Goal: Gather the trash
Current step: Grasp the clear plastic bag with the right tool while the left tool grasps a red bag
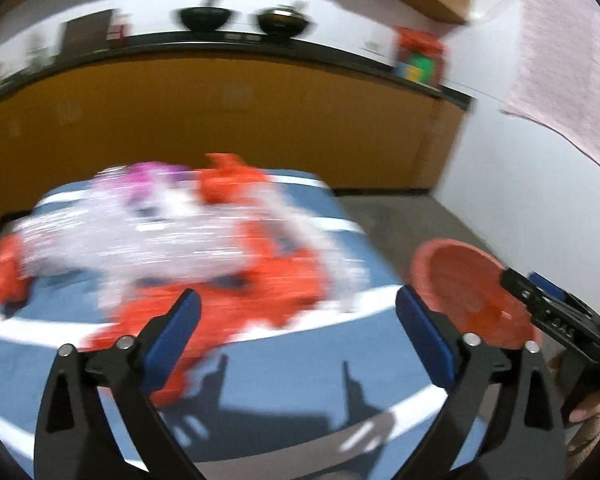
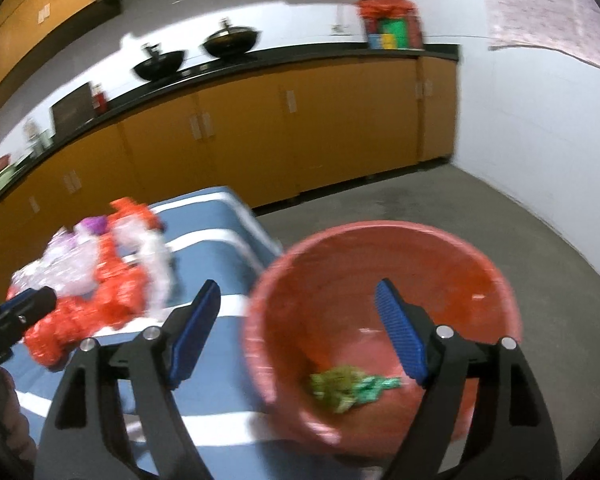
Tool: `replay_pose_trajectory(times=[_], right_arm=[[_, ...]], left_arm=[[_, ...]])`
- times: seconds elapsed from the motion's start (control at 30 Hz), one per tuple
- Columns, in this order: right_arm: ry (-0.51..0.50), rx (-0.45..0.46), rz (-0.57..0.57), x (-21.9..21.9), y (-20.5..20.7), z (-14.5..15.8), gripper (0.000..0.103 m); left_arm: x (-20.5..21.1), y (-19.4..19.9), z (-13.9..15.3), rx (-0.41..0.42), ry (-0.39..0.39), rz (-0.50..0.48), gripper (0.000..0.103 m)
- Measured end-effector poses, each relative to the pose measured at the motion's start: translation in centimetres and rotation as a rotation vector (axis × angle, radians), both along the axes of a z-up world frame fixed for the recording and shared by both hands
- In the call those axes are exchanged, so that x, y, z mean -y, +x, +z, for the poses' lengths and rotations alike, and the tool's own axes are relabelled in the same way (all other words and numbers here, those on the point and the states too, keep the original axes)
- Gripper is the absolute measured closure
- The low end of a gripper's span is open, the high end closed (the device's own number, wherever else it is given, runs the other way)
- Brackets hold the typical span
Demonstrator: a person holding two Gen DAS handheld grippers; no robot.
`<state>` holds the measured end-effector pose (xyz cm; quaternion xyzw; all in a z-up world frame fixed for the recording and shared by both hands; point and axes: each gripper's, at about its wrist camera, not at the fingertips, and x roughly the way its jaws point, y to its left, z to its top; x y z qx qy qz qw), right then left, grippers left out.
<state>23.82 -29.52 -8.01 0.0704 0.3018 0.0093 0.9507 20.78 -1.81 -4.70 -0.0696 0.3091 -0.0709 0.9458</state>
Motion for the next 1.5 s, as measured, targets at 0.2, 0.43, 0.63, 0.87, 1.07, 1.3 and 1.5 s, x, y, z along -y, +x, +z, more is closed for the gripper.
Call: replay_pose_trajectory(times=[0.2, 0.43, 0.63, 0.87, 1.07, 1.3, 1.5], right_arm=[[-0.006, -0.037, 0.113, -6.7, 3.6, -1.2, 0.04], [0.001, -0.089, 0.147, -10.9, 9.6, -2.7, 0.043], [-0.008, -0.151, 0.17, -13.2, 14.2, -3.7, 0.04], [-0.048, -0.208, 0.206, -14.2, 16.4, -5.4, 0.039], [-0.078, -0.24, 0.227, -15.1, 17.1, -6.6, 0.048], [-0.079, -0.241, 0.242, -15.7, 17.0, -6.9, 0.064], [-0.076, -0.237, 0.247, -15.8, 16.2, -6.7, 0.07]], left_arm=[[-9.9, -0.8, -0.2, -0.003, 0.065, 0.286, 0.002], [-18.5, -0.6, -0.8, 0.017, 0.119, 0.47, 0.002], [-21.8, 0.9, -2.7, -0.038, 0.14, 0.509, 0.002], [-23.5, 3.6, -4.5, -0.112, 0.146, 0.49, 0.002], [-23.9, 4.7, -5.8, -0.168, 0.176, 0.457, 0.002], [-24.2, 5.4, -6.8, -0.203, 0.139, 0.412, 0.013], [-25.3, 5.8, -7.5, -0.249, 0.054, 0.387, 0.046]])
